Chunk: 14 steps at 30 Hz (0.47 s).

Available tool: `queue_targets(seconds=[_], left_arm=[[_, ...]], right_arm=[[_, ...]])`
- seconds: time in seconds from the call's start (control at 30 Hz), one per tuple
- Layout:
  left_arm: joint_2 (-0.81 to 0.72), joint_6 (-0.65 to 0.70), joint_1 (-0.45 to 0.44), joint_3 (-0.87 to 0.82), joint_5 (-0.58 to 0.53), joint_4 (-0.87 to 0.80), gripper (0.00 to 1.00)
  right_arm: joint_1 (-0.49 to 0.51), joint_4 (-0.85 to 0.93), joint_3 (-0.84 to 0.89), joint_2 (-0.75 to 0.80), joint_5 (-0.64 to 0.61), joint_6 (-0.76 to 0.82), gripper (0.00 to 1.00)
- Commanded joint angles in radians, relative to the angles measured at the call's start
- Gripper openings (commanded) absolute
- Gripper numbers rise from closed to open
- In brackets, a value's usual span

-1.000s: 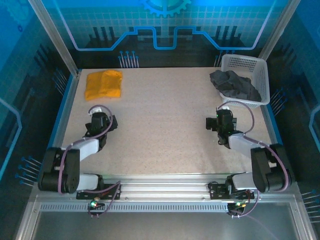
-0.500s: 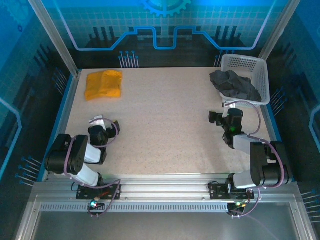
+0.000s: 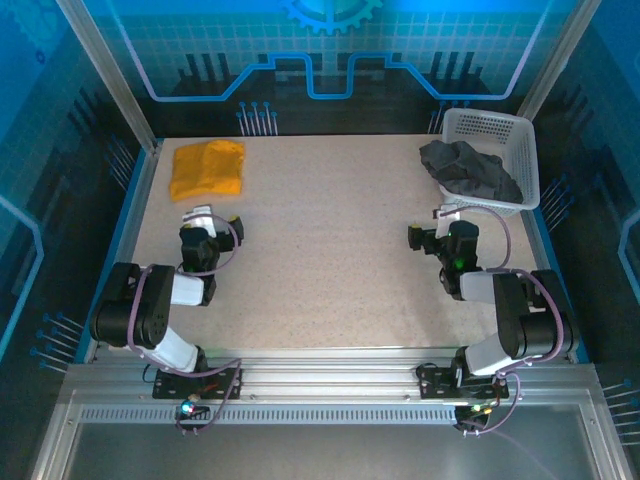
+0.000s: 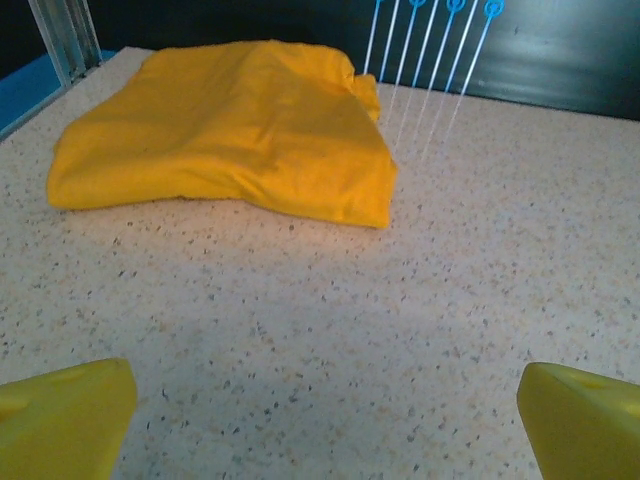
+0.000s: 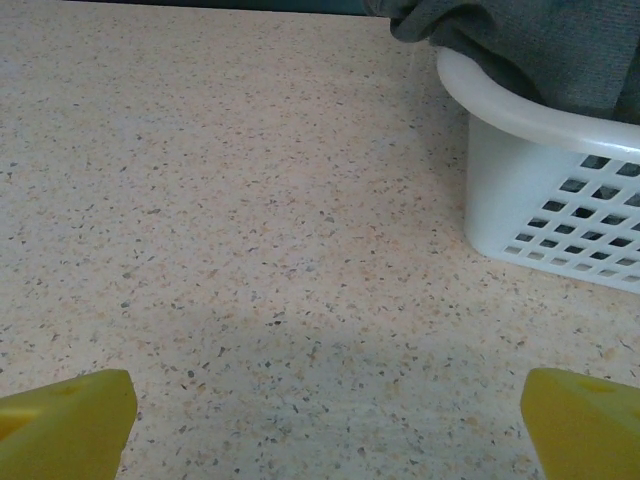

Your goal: Fold and stack the t-shirts

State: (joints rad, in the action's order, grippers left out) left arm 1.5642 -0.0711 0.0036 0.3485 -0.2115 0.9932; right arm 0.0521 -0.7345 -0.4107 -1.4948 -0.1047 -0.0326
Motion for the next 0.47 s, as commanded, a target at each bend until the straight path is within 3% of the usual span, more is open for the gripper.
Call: queue_targets(seconds=[0.0, 0.43], left_arm=[[-0.013, 0.026, -0.008, 0.008, 0.005, -0.025, 0.99], [-0.011, 0.028, -0.011, 0.009, 0.001, -0.025, 0.99]], right_arm=[[0.014, -0.036, -0.012, -0.009, -0.024, 0.018, 1.0], [0.02, -0.029, -0.016, -0.01, -0.009, 0.031, 1.0]])
